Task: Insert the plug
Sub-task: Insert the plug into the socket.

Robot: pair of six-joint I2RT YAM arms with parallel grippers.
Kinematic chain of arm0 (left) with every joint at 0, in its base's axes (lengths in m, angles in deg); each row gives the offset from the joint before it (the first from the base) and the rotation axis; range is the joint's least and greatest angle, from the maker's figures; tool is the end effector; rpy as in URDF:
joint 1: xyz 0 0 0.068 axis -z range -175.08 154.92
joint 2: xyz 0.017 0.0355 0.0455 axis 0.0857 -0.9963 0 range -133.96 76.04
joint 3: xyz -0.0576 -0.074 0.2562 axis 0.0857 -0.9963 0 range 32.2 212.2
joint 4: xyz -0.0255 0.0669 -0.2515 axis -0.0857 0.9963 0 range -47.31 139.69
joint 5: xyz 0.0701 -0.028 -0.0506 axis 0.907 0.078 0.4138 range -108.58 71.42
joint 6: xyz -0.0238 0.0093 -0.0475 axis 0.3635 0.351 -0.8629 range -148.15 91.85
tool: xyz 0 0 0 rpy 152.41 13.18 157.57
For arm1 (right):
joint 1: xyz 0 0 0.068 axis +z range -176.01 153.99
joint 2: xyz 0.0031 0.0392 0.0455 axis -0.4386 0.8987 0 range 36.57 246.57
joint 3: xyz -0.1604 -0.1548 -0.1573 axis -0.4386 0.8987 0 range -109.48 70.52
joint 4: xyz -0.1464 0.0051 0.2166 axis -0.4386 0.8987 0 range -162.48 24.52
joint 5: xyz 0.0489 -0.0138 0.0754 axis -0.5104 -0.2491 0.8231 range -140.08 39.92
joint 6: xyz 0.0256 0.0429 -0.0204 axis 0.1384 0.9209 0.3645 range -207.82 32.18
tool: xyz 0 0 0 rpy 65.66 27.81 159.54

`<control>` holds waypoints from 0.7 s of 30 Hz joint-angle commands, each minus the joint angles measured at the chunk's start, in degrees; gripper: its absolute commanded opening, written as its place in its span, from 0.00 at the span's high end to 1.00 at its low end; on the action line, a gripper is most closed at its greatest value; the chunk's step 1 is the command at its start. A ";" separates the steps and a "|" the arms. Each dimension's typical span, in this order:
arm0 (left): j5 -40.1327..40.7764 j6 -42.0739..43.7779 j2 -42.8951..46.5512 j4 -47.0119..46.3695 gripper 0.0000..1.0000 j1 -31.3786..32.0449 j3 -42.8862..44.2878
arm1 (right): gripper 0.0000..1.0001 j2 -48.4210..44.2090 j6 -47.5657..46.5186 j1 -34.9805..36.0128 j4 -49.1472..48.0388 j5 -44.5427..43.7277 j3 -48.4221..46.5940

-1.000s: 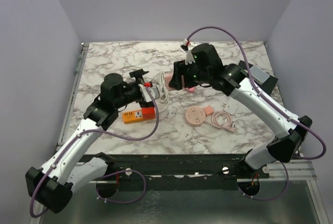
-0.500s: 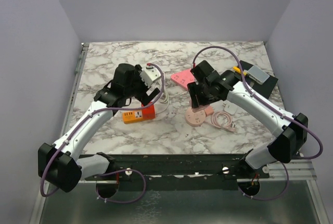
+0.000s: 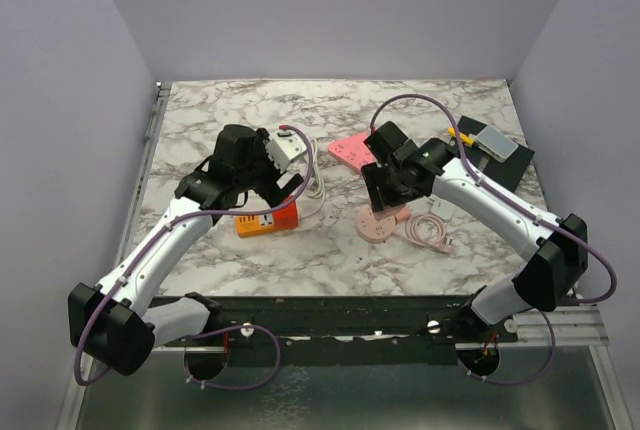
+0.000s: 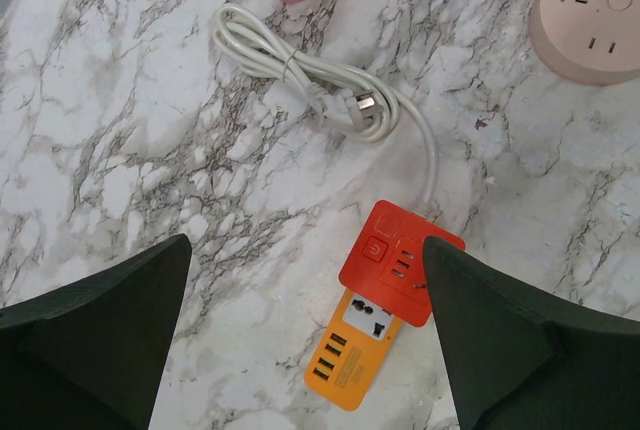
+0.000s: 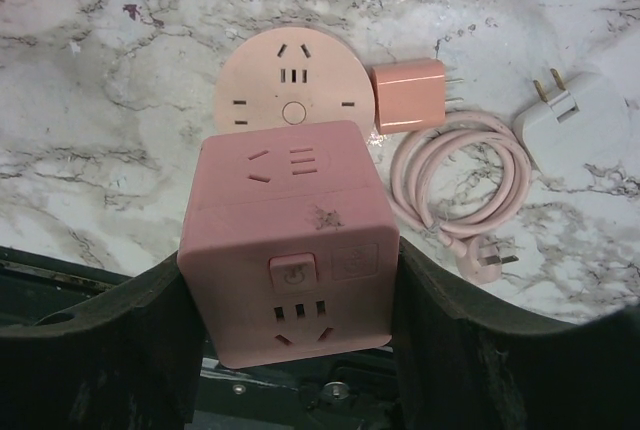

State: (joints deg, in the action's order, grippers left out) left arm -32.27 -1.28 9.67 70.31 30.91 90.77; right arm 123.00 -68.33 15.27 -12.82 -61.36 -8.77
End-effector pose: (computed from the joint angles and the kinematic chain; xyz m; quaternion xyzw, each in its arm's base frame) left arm 0.2241 -0.1186 0.3186 0.4418 0.7658 -0.1025 0.4560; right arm 0.2278 0.1908 0.3059 -0.1649 0.9610 0.0181 0.2213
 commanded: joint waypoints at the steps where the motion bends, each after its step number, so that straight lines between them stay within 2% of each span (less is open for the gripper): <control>1: -1.82 1.38 1.71 1.39 0.01 -0.06 -1.68 | 0.99 -0.70 -0.38 0.11 -0.14 -1.17 1.76; 10: -1.80 1.85 1.42 2.40 0.01 -0.07 -1.43 | 0.99 0.85 -2.35 0.10 0.90 1.88 5.96; 21: -0.71 2.57 0.76 4.02 0.01 -0.07 -2.05 | 0.99 5.00 -1.56 0.04 0.06 5.49 6.75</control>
State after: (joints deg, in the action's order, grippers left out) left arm -32.69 0.27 10.39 72.73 30.91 89.79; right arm 126.96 -69.90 15.27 -12.58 -58.24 -2.97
